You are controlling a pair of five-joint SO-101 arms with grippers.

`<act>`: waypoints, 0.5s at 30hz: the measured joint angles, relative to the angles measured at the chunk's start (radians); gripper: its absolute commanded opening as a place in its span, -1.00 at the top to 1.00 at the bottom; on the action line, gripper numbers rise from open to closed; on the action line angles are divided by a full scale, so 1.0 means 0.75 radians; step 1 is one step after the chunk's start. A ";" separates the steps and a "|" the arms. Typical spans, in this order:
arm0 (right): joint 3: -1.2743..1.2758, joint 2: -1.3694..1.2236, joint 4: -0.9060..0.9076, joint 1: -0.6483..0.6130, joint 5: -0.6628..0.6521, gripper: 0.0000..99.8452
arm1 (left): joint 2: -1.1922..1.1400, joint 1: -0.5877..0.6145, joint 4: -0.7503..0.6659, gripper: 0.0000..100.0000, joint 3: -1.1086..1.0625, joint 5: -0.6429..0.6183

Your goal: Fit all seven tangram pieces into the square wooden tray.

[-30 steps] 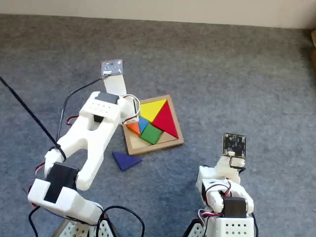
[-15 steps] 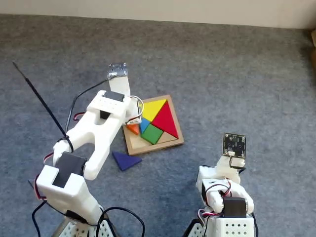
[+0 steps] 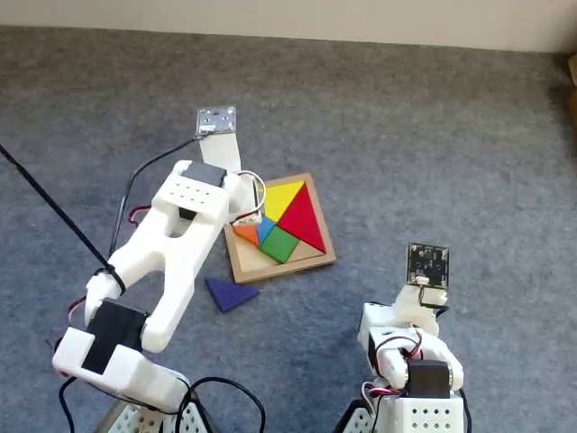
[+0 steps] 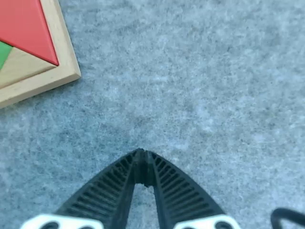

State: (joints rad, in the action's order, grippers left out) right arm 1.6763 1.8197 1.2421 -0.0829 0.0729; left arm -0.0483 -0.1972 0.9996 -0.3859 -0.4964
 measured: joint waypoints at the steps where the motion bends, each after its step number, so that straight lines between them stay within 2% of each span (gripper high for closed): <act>1: 0.000 0.000 0.000 0.000 0.000 0.98 | 0.000 -0.002 0.002 0.68 0.000 0.000; 11: 0.000 0.000 0.000 0.000 0.000 0.98 | -0.065 -0.002 0.004 0.68 0.000 0.000; 15: 0.000 0.000 0.000 0.000 0.000 0.98 | -0.023 -0.070 0.029 0.68 0.000 -0.002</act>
State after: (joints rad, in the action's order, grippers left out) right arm 1.6763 1.8197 1.2421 -0.0829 0.0729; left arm -0.0652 -0.2493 1.0211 -0.3859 -0.4979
